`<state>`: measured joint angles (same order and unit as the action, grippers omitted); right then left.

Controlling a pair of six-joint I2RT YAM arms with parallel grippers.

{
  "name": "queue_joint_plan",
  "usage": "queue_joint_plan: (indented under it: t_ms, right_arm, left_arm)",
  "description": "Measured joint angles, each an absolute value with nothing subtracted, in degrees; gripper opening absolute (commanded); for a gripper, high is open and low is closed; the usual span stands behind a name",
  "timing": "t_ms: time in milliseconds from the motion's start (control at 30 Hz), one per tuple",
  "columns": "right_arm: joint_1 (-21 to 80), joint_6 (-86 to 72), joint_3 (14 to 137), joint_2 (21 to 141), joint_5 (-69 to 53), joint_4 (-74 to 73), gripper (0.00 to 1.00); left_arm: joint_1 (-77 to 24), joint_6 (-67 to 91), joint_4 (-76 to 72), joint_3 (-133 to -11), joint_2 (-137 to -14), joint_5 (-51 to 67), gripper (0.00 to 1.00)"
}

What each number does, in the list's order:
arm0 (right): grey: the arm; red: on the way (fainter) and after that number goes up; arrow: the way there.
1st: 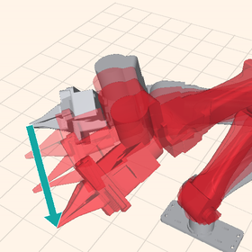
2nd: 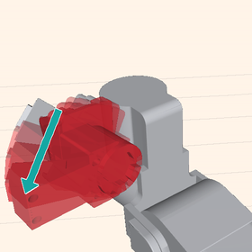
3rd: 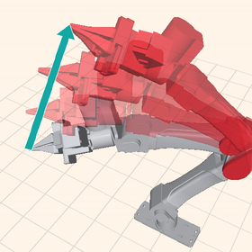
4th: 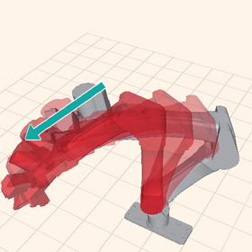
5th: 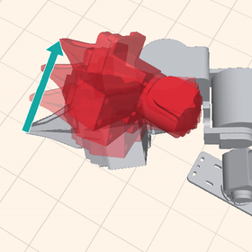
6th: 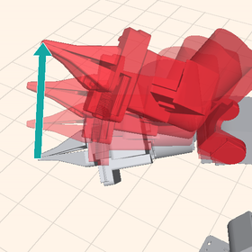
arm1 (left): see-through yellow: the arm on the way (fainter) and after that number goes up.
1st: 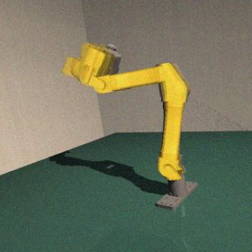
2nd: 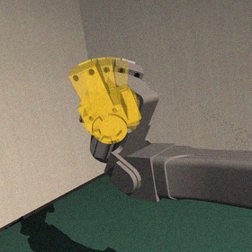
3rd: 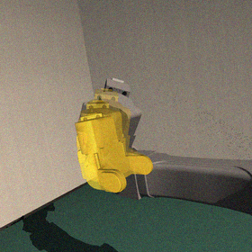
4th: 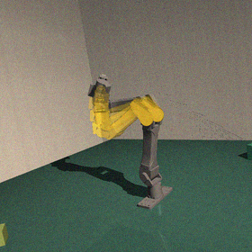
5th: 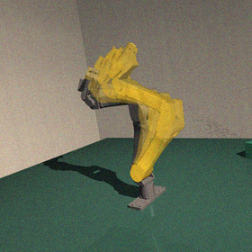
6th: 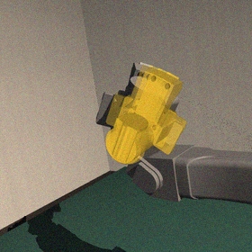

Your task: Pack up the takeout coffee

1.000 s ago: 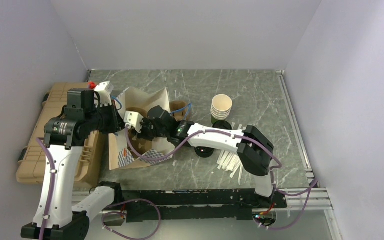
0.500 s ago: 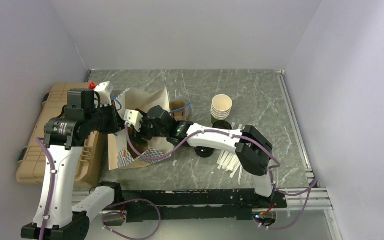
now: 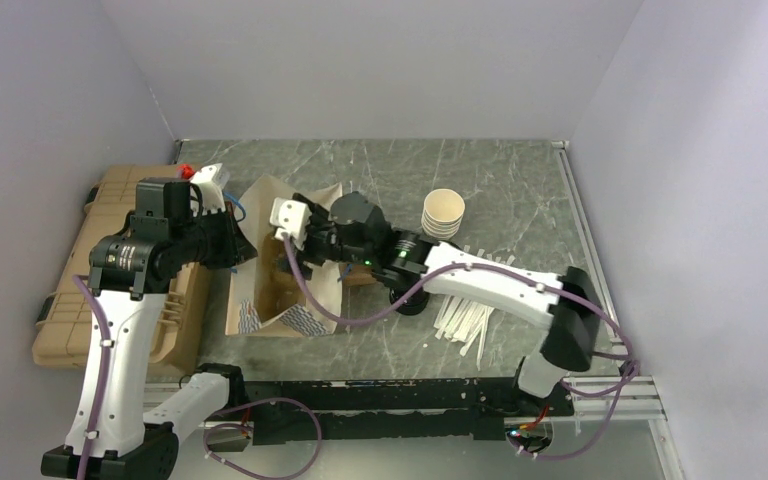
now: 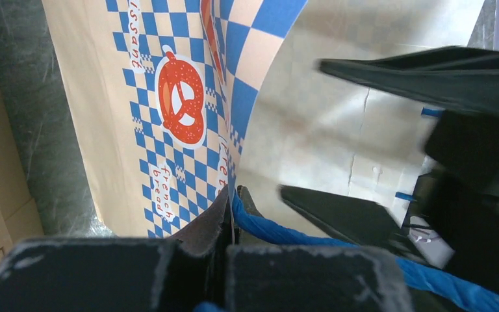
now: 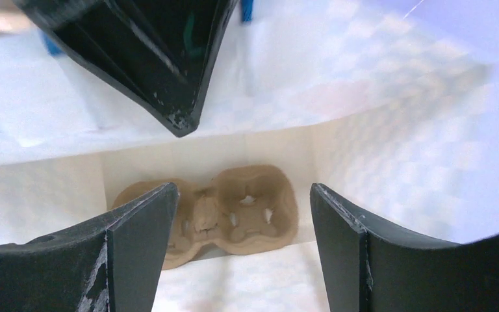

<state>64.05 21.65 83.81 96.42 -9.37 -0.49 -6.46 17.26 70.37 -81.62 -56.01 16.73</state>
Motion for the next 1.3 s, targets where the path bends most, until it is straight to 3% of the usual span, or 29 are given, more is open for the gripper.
queue_joint_plan:
  t_ms: [333, 667, 767, 1000, 1300]
  right_arm:
    - [64.1, 22.2, 83.7, 83.5, -4.1, -6.2, 0.79]
    - [64.0, 15.8, 75.1, 66.0, 10.3, -15.1, 0.95]
    - [63.7, 11.9, 74.2, 62.4, 16.2, -19.3, 0.95]
    - [59.2, 0.6, 70.0, 58.9, 25.8, -30.2, 0.98]
    - [50.3, -10.1, 64.3, 62.0, 25.9, -39.4, 0.99]
  left_arm:
    - [-6.5, 17.3, 70.9, -82.6, -56.7, 16.4, 0.0]
    - [-6.5, 17.5, 70.5, -83.0, -55.2, 16.2, 0.0]
    - [-6.5, 17.5, 69.8, -83.0, -54.1, 16.2, 0.0]
    - [-6.5, 17.9, 64.9, -82.0, -50.4, 15.6, 0.0]
    - [-6.5, 18.3, 56.1, -73.3, -43.6, 15.4, 0.0]
